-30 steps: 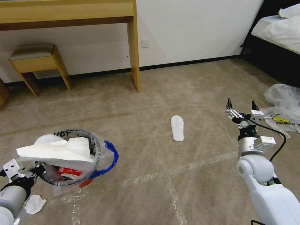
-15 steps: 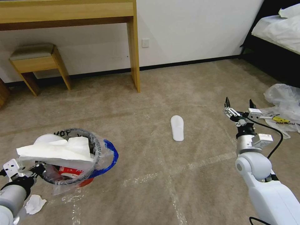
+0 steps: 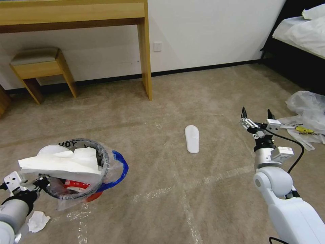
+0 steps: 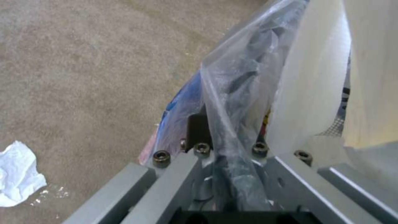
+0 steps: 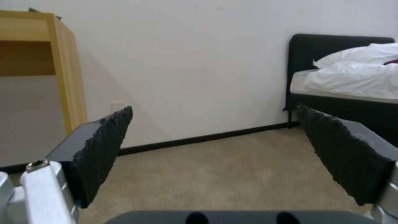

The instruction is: Pick up the trash bin and place the garbage on the floor into it.

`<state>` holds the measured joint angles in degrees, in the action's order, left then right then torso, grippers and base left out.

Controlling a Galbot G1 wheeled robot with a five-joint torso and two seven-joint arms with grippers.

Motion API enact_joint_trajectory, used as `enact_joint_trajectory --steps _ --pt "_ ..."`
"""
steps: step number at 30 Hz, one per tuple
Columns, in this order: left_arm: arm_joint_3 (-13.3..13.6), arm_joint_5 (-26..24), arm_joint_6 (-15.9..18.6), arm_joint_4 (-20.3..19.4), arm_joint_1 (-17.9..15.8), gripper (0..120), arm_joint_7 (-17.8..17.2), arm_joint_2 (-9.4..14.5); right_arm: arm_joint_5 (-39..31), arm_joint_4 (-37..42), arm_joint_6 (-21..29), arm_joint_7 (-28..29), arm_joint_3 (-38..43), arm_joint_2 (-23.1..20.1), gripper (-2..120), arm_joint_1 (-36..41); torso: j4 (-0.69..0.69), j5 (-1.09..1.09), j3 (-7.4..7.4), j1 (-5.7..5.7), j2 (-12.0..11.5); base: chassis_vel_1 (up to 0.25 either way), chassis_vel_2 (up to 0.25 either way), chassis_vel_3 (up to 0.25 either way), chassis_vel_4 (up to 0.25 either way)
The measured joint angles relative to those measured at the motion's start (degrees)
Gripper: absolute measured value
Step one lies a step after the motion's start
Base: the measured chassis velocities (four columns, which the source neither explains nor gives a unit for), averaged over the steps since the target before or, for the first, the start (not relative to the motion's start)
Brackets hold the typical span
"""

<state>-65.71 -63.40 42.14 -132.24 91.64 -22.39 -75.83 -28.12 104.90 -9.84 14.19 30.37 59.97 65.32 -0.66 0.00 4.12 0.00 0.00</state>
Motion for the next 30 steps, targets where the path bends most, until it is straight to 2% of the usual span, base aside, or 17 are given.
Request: enact_joint_trajectory --steps 11,30 --pt "-0.52 -0.61 0.00 -0.06 0.17 1 -0.15 0.73 0.07 0.39 -0.05 -0.08 0.47 0.72 100 0.36 0.00 0.01 0.00 0.00 0.00 0.000 0.000 0.000 0.000" --pt "-0.46 -0.35 0.00 -0.35 0.43 1 -0.02 0.35 0.39 0.93 -0.05 -0.14 0.63 1.29 100 1.18 0.00 0.00 0.00 0.00 0.00 0.000 0.000 0.000 0.000"
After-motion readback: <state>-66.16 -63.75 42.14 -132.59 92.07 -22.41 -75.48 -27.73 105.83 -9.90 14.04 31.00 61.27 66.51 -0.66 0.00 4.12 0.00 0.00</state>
